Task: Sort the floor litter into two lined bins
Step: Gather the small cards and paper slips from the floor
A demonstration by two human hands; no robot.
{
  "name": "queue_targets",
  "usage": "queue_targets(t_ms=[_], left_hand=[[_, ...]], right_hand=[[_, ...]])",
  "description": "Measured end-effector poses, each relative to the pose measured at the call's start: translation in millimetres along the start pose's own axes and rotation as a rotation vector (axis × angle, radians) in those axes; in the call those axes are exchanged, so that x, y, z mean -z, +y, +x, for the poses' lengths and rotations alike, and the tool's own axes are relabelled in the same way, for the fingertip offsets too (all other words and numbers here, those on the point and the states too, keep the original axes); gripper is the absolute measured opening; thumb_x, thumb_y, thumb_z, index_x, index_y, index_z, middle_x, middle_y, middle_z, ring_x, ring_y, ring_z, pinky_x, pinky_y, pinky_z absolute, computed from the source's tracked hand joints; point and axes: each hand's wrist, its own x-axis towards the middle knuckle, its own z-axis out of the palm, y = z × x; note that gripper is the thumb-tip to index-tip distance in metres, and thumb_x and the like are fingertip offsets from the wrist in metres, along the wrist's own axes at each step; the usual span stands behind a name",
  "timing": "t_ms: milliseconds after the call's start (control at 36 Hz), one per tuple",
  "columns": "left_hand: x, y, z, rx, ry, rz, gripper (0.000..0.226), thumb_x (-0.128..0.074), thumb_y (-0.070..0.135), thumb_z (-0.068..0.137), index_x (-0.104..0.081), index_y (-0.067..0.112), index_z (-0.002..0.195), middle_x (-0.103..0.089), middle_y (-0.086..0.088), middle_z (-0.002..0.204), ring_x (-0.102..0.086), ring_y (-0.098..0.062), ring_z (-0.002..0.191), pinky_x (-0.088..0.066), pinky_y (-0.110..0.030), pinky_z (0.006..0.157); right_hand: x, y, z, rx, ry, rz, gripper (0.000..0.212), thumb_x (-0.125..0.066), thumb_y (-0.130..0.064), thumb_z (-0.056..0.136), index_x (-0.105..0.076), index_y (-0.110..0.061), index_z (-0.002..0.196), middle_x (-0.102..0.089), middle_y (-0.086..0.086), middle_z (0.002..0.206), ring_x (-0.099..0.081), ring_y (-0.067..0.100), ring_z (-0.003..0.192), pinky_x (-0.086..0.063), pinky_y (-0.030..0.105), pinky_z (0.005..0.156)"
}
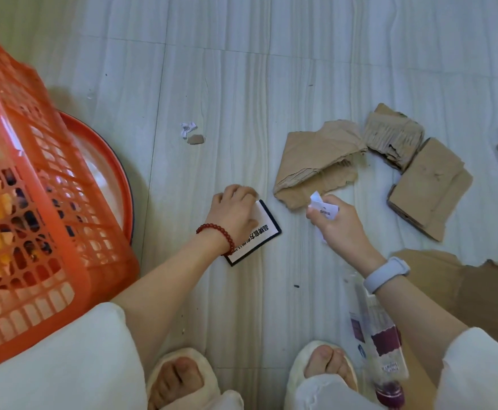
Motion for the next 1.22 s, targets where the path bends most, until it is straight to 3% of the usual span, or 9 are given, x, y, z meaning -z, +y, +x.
queue_targets(t_ms=[167, 278, 417, 583, 778, 944, 1028, 1111, 1222], left_hand=[[-4, 2, 1, -0.012, 0.013, 0.058, 0.036, -0.049, 0.024, 0.092, -0.042, 0.009, 0.125, -0.047, -0.005, 0.13, -0.032, -0.022, 0.124, -0.027, -0.03, 0.097], [-5, 3, -6, -0.031, 0.028, 0.093, 0.04, -0.05, 0.024, 0.092, -0.039, 0.009, 0.128, -0.043, -0.006, 0.131, -0.036, -0.024, 0.12, -0.031, -0.03, 0.092], [-11, 6, -23, -0.086, 0.008, 0.109, 0.053, -0.057, 0.012, 0.081, -0.035, 0.016, 0.129, -0.032, -0.003, 0.136, -0.031, -0.024, 0.123, -0.027, -0.032, 0.099], [-15, 10, -24, -0.011, 0.006, 0.164, 0.057, -0.056, 0.001, 0.078, -0.036, 0.013, 0.129, -0.036, -0.008, 0.128, -0.034, -0.027, 0.115, -0.032, -0.032, 0.092], [-8, 13, -13, 0.116, -0.075, 0.256, 0.035, -0.058, 0.007, 0.082, -0.045, 0.009, 0.114, -0.047, -0.01, 0.113, -0.041, -0.027, 0.108, -0.032, -0.034, 0.088], [-7, 6, -21, 0.109, -0.1, -0.08, 0.031, -0.055, 0.003, 0.086, -0.047, 0.005, 0.116, -0.042, -0.011, 0.116, -0.043, -0.024, 0.107, -0.04, -0.027, 0.082], [7, -1, -31, 0.174, 0.016, -0.379, 0.026, -0.048, 0.006, 0.091, -0.043, 0.007, 0.117, -0.051, -0.007, 0.102, -0.051, -0.019, 0.09, -0.042, -0.024, 0.074], [31, -3, -28, 0.285, 0.369, -0.617, 0.019, -0.041, 0.003, 0.092, -0.04, 0.015, 0.106, -0.05, 0.003, 0.073, -0.048, -0.008, 0.061, -0.037, -0.013, 0.053], [69, -5, 5, 0.487, 0.768, -1.07, 0.035, -0.033, -0.007, 0.083, -0.044, 0.021, 0.102, -0.053, 0.011, 0.078, -0.053, 0.0, 0.056, -0.043, -0.017, 0.053]], right_hand=[[-3, 0, 2, -0.036, 0.021, 0.019, 0.025, -0.058, -0.017, 0.087, -0.045, 0.0, 0.074, -0.055, 0.033, 0.082, -0.045, 0.019, 0.067, -0.033, 0.028, 0.059], [-4, 3, 5, -0.023, 0.037, 0.027, 0.03, -0.058, -0.014, 0.086, -0.039, -0.019, 0.063, -0.047, 0.011, 0.07, -0.048, 0.038, 0.067, -0.033, 0.028, 0.06], [-7, 6, 6, -0.027, 0.035, 0.03, 0.026, -0.057, -0.015, 0.086, -0.04, -0.017, 0.066, -0.049, 0.012, 0.072, -0.05, 0.02, 0.07, -0.034, 0.029, 0.062], [-14, 14, 3, -0.035, -0.016, -0.023, 0.022, -0.055, -0.017, 0.088, -0.046, -0.004, 0.074, -0.053, 0.016, 0.075, -0.047, 0.033, 0.067, -0.035, 0.03, 0.059], [-15, 12, -1, -0.02, -0.021, -0.039, 0.022, -0.054, -0.018, 0.089, -0.047, -0.005, 0.073, -0.049, 0.011, 0.071, -0.043, 0.019, 0.064, -0.037, 0.029, 0.058], [-16, 4, -1, 0.06, 0.004, -0.029, 0.021, -0.052, -0.016, 0.091, -0.046, -0.016, 0.071, -0.05, 0.008, 0.071, -0.039, 0.015, 0.057, -0.03, 0.013, 0.045], [-18, -1, -2, 0.125, 0.068, 0.015, 0.019, -0.052, -0.014, 0.09, -0.046, -0.012, 0.072, -0.04, -0.001, 0.062, -0.033, 0.009, 0.053, -0.028, 0.017, 0.047], [-20, -8, 2, 0.188, 0.141, 0.06, 0.032, -0.052, -0.011, 0.09, -0.038, -0.021, 0.063, -0.033, -0.006, 0.059, -0.03, 0.007, 0.05, -0.026, 0.016, 0.048], [-25, -25, 14, 0.251, 0.155, 0.093, 0.034, -0.053, -0.009, 0.09, -0.038, -0.025, 0.063, -0.043, -0.007, 0.064, -0.041, 0.002, 0.053, -0.029, 0.014, 0.049]])
